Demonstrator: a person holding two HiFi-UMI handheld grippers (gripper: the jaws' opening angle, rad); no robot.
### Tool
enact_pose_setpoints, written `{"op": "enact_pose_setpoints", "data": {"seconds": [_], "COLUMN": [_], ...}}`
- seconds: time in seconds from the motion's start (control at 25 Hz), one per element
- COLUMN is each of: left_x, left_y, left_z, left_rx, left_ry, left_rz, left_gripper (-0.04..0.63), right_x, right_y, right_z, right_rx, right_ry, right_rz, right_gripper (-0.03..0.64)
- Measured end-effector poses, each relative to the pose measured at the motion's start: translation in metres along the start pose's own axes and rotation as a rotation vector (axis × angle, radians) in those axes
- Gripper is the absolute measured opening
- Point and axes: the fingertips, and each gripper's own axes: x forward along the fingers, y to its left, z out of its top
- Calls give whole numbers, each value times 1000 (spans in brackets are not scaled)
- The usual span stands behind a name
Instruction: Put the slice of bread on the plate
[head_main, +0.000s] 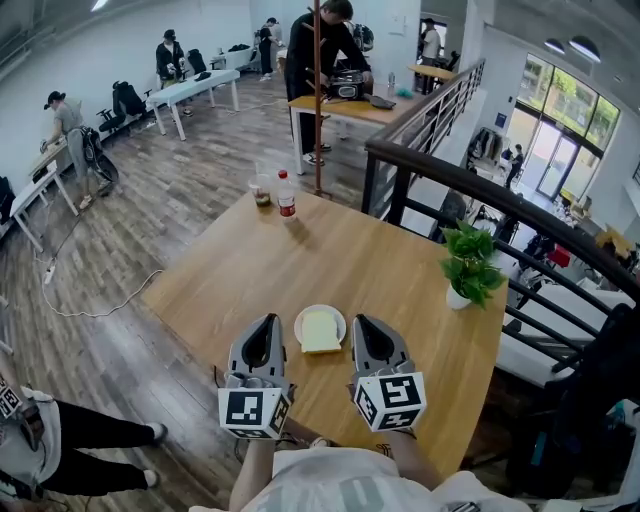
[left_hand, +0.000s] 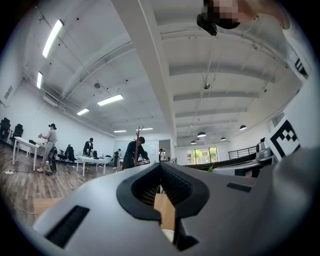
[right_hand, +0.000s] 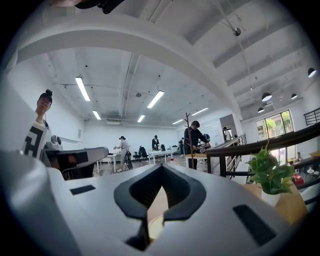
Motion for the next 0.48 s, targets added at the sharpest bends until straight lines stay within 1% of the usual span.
{"op": "enact_pose_setpoints", "data": {"seconds": [0.24, 0.48], "left_x": [-5, -1], "left_y": [1, 6], "left_z": [2, 9], "left_rx": [-3, 15], "left_ry": [-1, -30], "left_rz": [1, -9], "left_gripper": [9, 9], "right_x": [-4, 1], "right_y": [-1, -8], "right_z": [2, 11], "right_rx": [-14, -15], "right_ry": [-2, -40], "right_rz": [-14, -38], "right_gripper": [17, 17]}}
